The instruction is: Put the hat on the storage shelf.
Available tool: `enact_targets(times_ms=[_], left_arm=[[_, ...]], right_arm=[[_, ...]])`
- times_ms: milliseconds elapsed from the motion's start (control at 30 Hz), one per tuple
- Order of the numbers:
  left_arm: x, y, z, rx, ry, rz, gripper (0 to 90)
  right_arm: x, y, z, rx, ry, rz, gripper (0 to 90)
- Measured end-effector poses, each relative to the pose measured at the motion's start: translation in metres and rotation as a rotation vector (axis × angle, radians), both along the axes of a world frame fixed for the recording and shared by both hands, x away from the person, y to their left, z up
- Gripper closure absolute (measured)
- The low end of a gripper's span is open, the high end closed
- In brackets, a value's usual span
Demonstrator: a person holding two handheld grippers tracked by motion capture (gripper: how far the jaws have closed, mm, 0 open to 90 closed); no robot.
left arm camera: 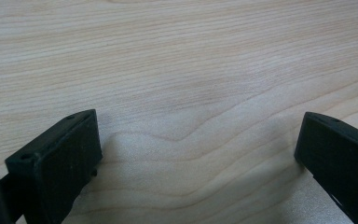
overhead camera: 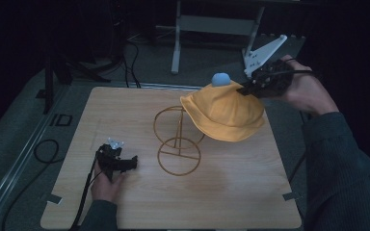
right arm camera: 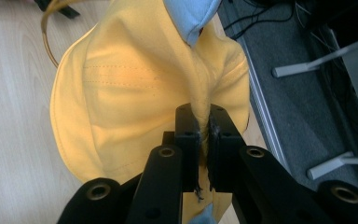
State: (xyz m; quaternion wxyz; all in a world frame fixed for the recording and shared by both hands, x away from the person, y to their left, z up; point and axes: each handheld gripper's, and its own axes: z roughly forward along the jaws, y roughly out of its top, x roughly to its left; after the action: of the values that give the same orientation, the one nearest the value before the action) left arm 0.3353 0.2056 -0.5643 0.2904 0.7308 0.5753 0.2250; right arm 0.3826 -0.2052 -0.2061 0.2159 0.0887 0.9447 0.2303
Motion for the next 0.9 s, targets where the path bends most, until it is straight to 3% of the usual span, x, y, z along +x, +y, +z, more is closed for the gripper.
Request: enact_targets(times_ms=[600, 900], left_arm=[[0.0, 0.0, 0.0, -0.002, 0.0, 0.002, 0.4], [0.0, 0.0, 0.0, -0.001, 0.0, 0.002, 0.4]], right_arm=[[0.004, 0.064, -0.007, 0.029, 0.013, 0.098, 84.4], [0.011, 0.096, -0.017, 0.008, 0.031, 0.12, 84.1]])
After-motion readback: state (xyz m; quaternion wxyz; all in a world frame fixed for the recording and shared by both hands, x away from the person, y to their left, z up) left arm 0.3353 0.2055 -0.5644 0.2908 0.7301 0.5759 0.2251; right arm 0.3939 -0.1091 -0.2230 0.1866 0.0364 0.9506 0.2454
